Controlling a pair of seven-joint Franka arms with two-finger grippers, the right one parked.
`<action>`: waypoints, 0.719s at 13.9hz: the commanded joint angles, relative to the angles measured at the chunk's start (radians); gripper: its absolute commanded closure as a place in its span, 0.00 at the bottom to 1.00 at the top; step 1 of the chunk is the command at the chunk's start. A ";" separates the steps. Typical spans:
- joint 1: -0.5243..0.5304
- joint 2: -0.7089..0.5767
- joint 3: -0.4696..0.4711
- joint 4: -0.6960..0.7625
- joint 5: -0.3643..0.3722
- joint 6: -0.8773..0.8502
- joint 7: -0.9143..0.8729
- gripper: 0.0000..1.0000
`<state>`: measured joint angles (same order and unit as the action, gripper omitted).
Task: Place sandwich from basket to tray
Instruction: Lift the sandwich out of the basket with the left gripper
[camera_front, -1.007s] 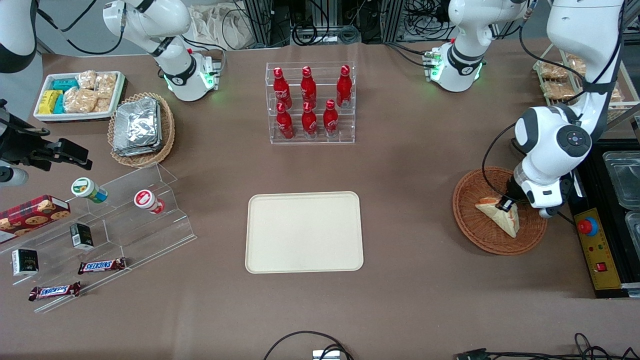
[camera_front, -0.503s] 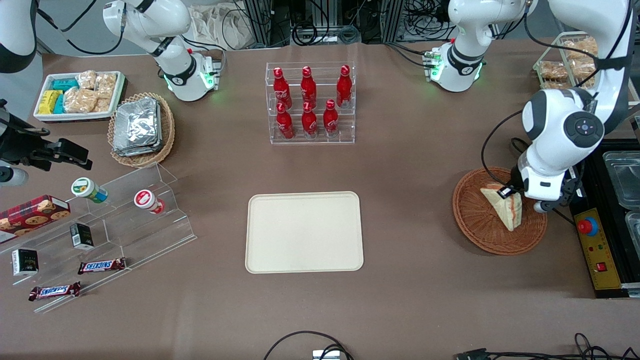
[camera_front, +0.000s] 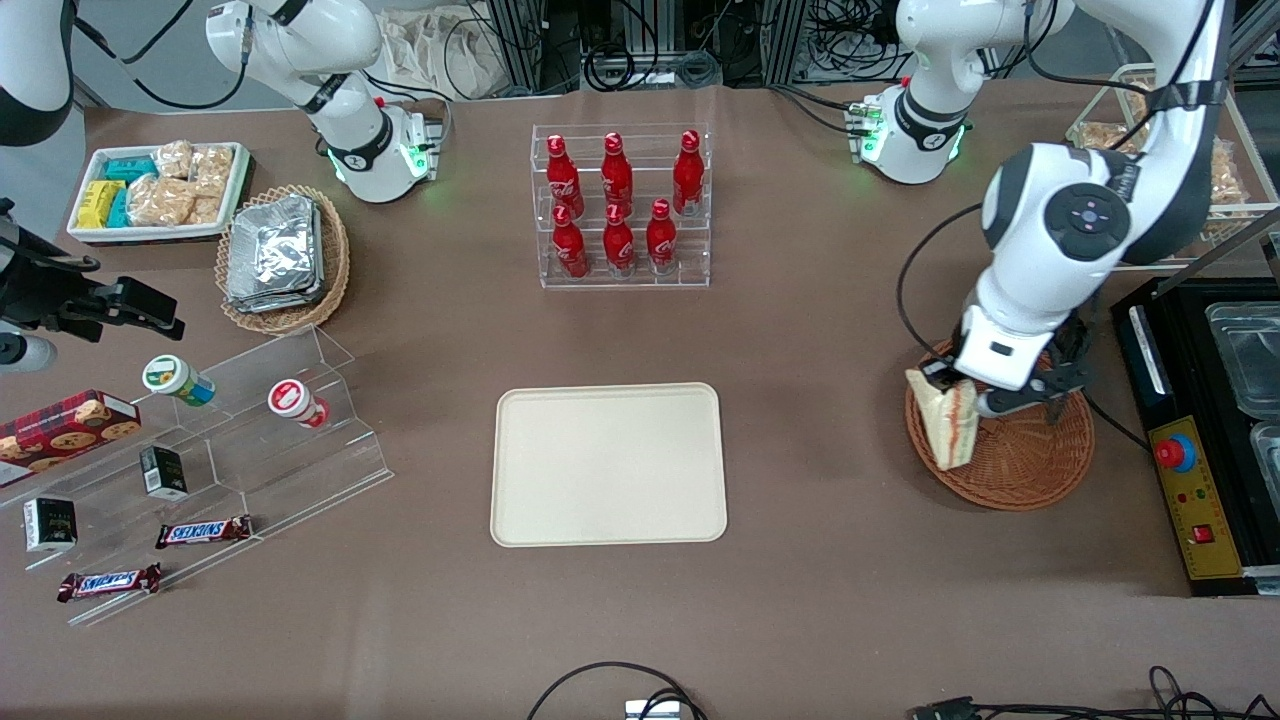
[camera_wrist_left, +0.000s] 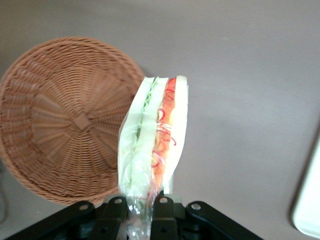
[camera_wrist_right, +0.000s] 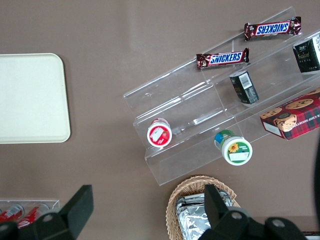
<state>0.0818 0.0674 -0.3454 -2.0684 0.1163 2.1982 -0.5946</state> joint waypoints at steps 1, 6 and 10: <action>0.001 0.006 -0.075 0.045 -0.004 -0.035 0.016 0.99; -0.003 0.041 -0.204 0.115 0.009 -0.035 -0.040 0.99; -0.112 0.185 -0.219 0.235 0.136 -0.035 -0.270 1.00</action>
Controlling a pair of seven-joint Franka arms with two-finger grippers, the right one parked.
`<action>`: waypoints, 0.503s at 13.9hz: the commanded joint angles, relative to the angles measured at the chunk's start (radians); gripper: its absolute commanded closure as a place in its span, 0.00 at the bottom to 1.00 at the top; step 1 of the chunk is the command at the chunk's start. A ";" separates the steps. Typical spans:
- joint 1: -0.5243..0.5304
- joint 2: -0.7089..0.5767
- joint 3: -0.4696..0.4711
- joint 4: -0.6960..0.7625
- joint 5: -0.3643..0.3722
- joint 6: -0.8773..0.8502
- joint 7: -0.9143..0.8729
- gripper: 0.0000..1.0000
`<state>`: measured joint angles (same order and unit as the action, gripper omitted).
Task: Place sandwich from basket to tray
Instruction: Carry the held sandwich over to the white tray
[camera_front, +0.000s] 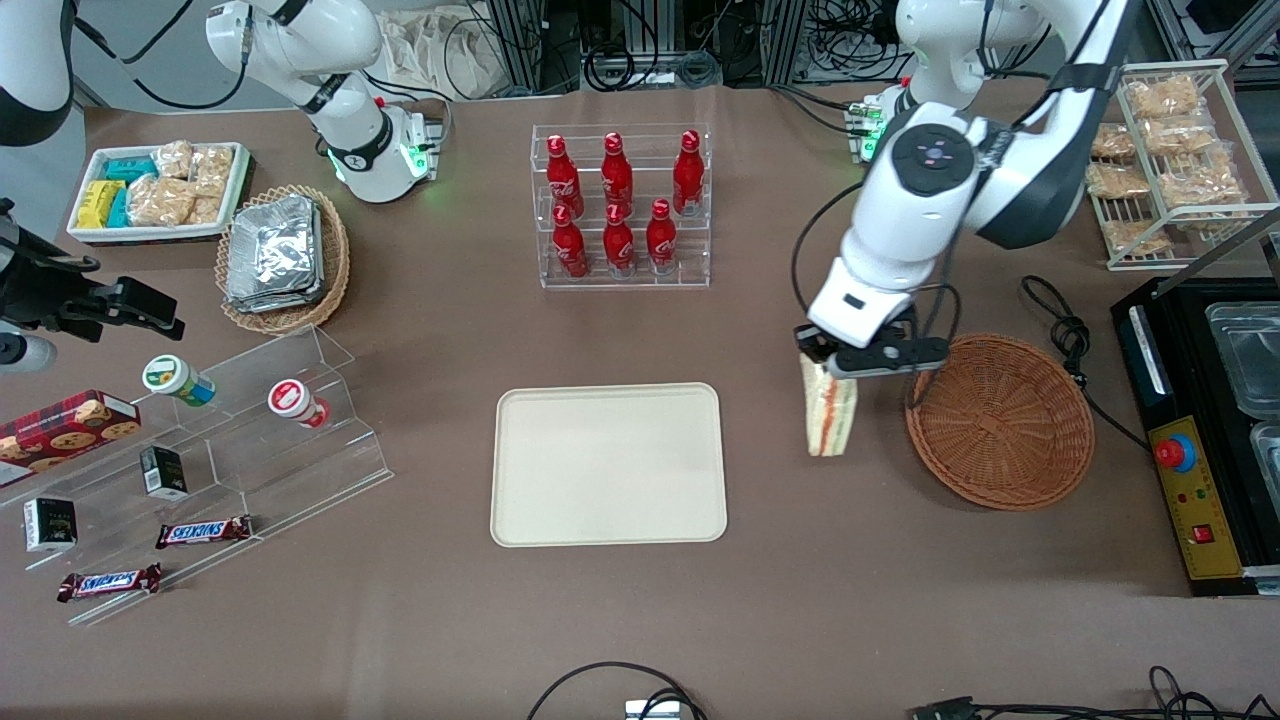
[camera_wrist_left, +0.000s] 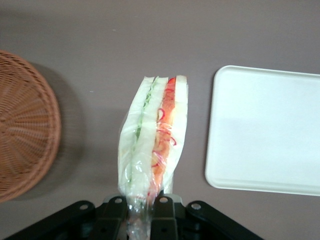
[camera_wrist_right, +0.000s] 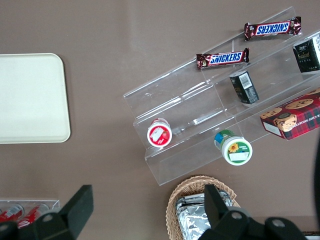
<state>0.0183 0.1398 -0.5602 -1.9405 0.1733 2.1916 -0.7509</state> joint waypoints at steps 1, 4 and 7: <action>-0.079 0.157 -0.006 0.138 0.125 -0.029 -0.172 1.00; -0.158 0.289 -0.004 0.251 0.192 -0.029 -0.266 1.00; -0.211 0.377 -0.003 0.330 0.203 -0.029 -0.295 1.00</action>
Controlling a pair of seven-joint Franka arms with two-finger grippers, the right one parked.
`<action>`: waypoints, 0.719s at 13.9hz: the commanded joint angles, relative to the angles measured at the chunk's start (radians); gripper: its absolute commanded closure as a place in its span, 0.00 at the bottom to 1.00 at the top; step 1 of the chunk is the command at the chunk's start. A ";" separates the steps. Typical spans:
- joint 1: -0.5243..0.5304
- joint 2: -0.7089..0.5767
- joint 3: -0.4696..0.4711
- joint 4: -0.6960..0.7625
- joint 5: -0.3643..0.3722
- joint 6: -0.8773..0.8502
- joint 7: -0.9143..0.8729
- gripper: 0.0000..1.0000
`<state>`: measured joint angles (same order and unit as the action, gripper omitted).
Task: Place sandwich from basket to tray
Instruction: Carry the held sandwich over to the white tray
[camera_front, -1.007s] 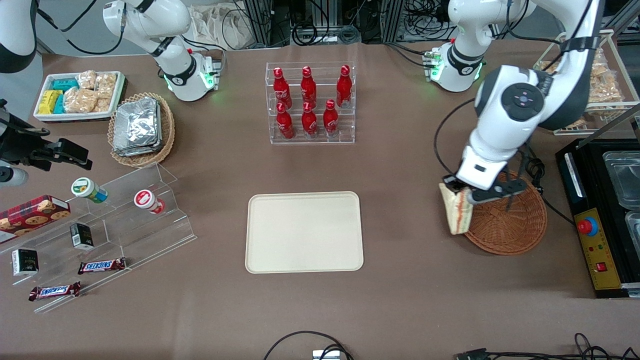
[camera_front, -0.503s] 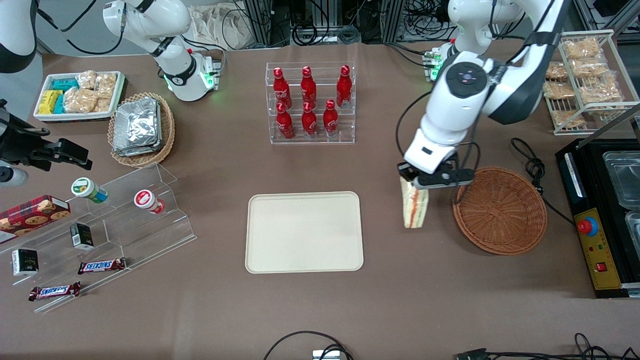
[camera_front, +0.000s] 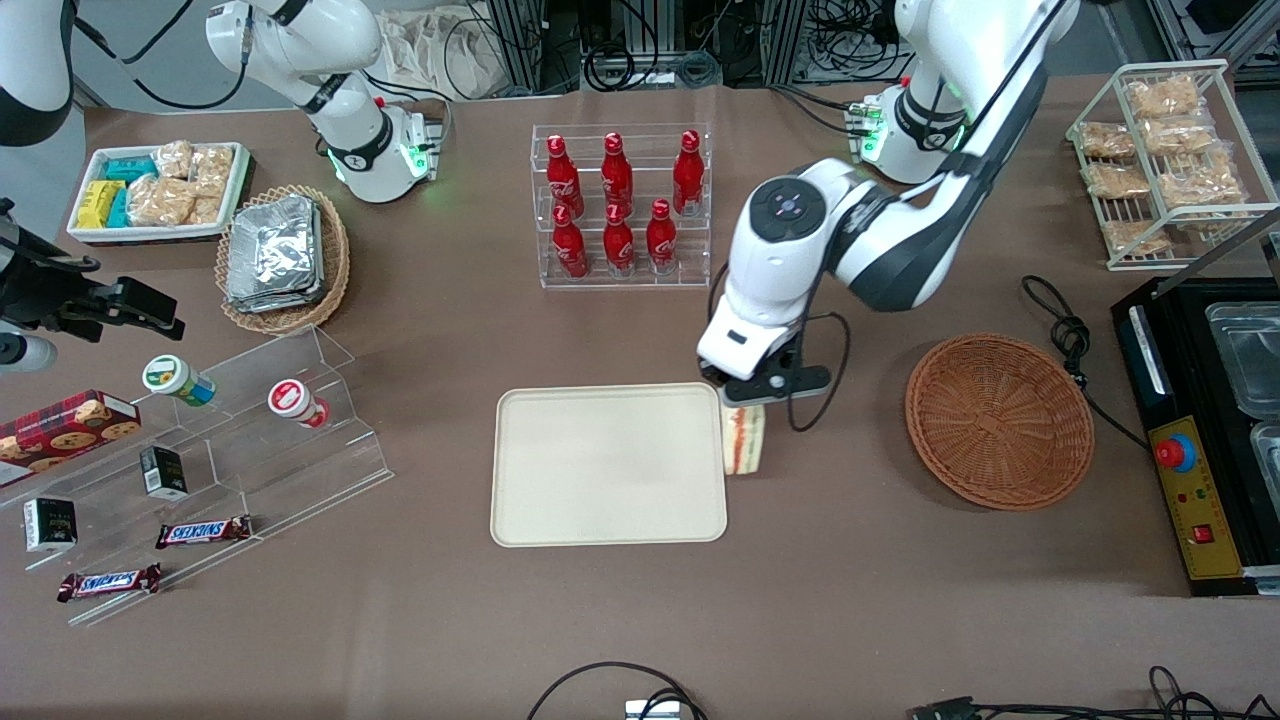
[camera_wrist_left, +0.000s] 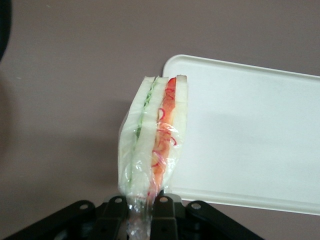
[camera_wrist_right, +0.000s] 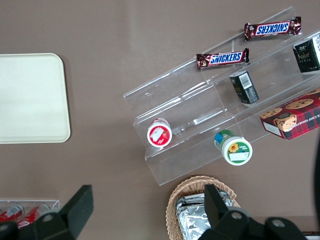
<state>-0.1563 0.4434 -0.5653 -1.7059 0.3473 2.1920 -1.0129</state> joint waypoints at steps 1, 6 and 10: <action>-0.057 0.095 0.004 0.101 0.036 -0.029 -0.039 1.00; -0.129 0.239 0.007 0.183 0.108 -0.021 -0.084 1.00; -0.163 0.307 0.008 0.210 0.150 -0.020 -0.102 1.00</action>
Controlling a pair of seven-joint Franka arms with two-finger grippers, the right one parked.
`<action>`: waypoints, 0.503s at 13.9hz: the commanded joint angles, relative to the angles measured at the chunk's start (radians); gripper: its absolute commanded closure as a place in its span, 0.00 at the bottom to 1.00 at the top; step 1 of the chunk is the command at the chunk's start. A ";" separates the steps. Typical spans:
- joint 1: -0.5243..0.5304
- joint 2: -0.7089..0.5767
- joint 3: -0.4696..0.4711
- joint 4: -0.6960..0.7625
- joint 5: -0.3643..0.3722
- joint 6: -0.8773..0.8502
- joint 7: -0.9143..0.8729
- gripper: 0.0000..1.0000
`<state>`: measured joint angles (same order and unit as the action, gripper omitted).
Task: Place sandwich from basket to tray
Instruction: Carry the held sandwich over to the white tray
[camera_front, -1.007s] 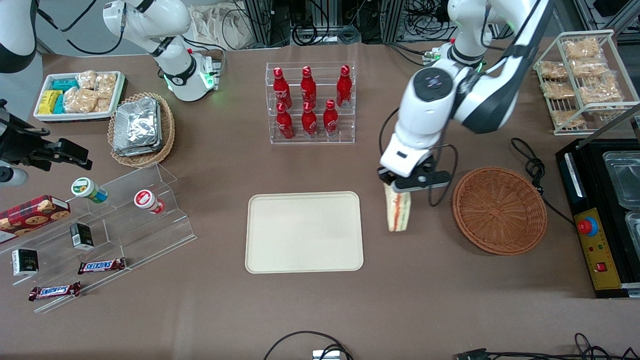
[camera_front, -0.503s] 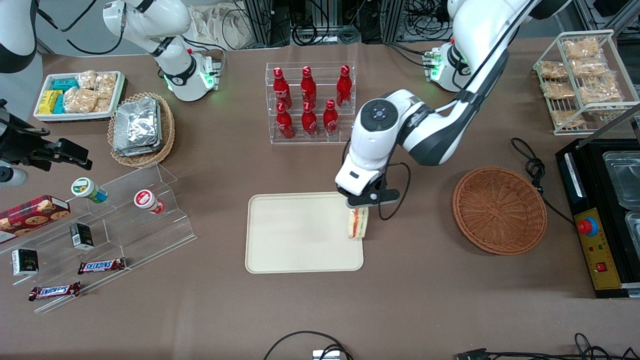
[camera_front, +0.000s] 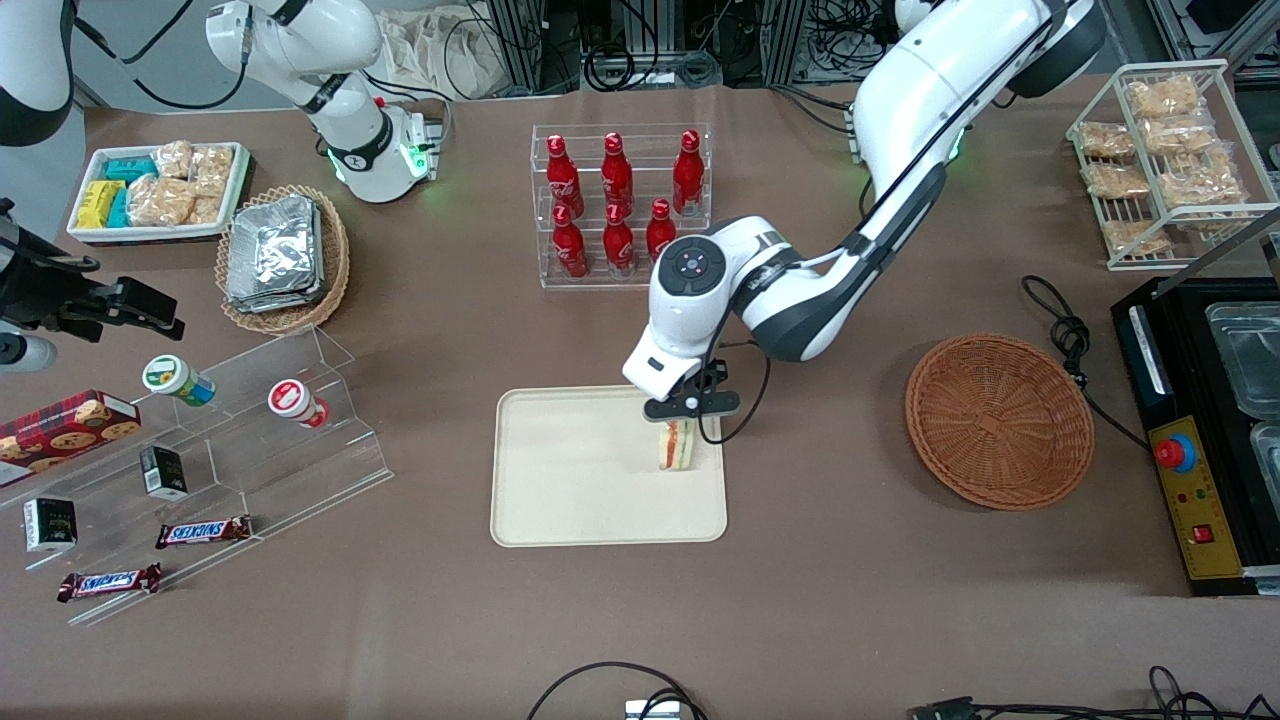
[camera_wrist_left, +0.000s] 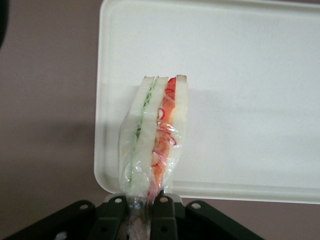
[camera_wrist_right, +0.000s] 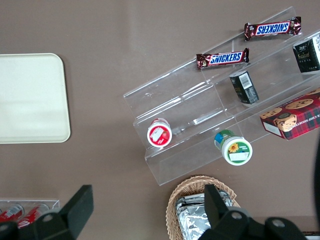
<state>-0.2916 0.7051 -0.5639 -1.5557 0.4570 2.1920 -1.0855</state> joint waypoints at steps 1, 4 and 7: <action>-0.027 0.066 0.007 0.068 0.067 -0.020 -0.046 1.00; -0.040 0.100 0.007 0.074 0.129 -0.020 -0.096 1.00; -0.040 0.120 0.007 0.085 0.134 -0.020 -0.097 0.98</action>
<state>-0.3122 0.8001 -0.5632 -1.5193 0.5661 2.1920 -1.1617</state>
